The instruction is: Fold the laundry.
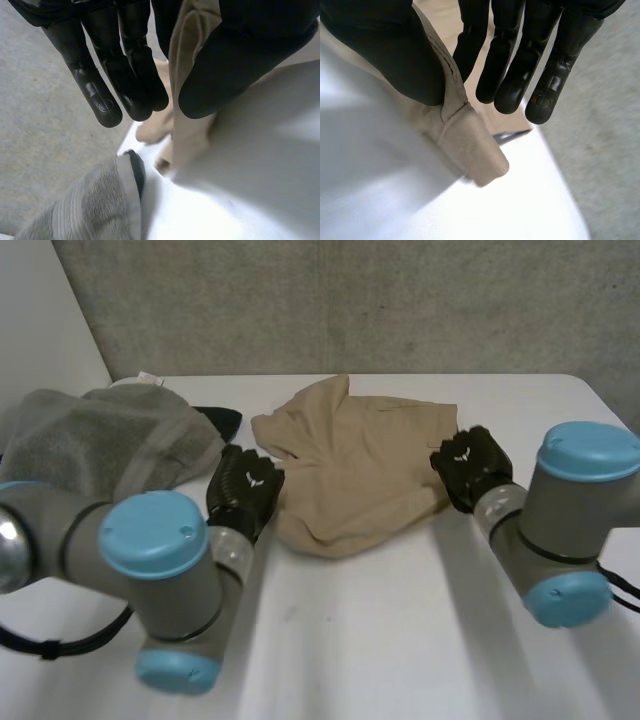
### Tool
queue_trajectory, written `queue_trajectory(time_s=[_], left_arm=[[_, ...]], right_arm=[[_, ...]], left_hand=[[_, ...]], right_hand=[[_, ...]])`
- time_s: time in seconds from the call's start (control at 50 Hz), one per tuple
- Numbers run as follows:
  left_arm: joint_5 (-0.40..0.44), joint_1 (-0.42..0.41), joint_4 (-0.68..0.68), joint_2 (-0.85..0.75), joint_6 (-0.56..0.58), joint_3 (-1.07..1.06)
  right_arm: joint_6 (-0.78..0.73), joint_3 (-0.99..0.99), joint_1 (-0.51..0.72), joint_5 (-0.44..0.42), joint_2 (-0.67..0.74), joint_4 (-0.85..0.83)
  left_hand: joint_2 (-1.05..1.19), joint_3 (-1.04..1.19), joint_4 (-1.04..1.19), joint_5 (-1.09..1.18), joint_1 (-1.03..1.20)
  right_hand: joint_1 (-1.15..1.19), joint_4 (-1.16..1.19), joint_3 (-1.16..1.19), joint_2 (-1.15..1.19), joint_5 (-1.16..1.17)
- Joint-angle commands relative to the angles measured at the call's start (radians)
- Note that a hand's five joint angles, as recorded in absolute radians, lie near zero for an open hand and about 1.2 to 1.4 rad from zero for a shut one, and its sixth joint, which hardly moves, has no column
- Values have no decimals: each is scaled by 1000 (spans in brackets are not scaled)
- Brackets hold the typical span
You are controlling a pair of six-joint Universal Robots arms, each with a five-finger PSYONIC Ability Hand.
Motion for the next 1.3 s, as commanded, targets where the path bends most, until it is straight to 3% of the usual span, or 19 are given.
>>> queue_trajectory(time_s=[0.02,0.14,0.18,0.28,0.5,0.52,0.54,0.58,0.6,0.8,1.04,1.3], left_arm=[[-3,-16,-232,254,13,-168],[15,-85,-588,376,27,-257],[30,-131,-695,387,20,-265],[46,-146,-614,379,17,-222],[41,-57,-464,152,22,25],[43,-53,-461,135,20,44],[41,-44,-462,111,20,77],[40,-33,-462,95,20,103],[41,-28,-461,91,20,113],[63,73,-343,17,28,265],[368,148,-337,-219,22,469],[408,154,-459,-380,28,601]], right_arm=[[-12,107,-10,-3,-211,367],[-197,257,-50,-10,-352,721],[-234,283,-70,-11,-367,745],[-259,312,-91,-3,-367,693],[-196,219,-93,18,-268,527],[-191,216,-93,20,-261,521],[-191,216,-93,20,-260,520],[-190,219,-93,18,-258,517],[-190,226,-91,18,-258,515],[-190,269,-91,15,-268,510],[-190,331,-102,17,-324,477],[-190,361,-119,17,-355,461]], left_hand=[[197,204,194,221,253],[197,204,194,221,253],[197,204,194,221,253],[197,204,194,221,253],[197,204,194,221,253],[58,65,55,82,114],[-435,-428,-438,-411,-379],[-1001,-994,-1004,-977,-945],[-1025,-1018,-1028,-1001,-969],[-980,-973,-983,-956,-924],[-854,-847,-857,-830,-798],[-745,-739,-749,-722,-690]], right_hand=[[415,209,215,221,221],[415,209,215,221,221],[415,209,215,221,221],[415,209,215,221,221],[415,209,215,221,221],[415,209,215,221,221],[415,209,215,221,221],[415,209,215,221,221],[415,209,215,221,221],[415,209,215,221,221],[415,209,215,221,221],[415,209,215,221,221]])
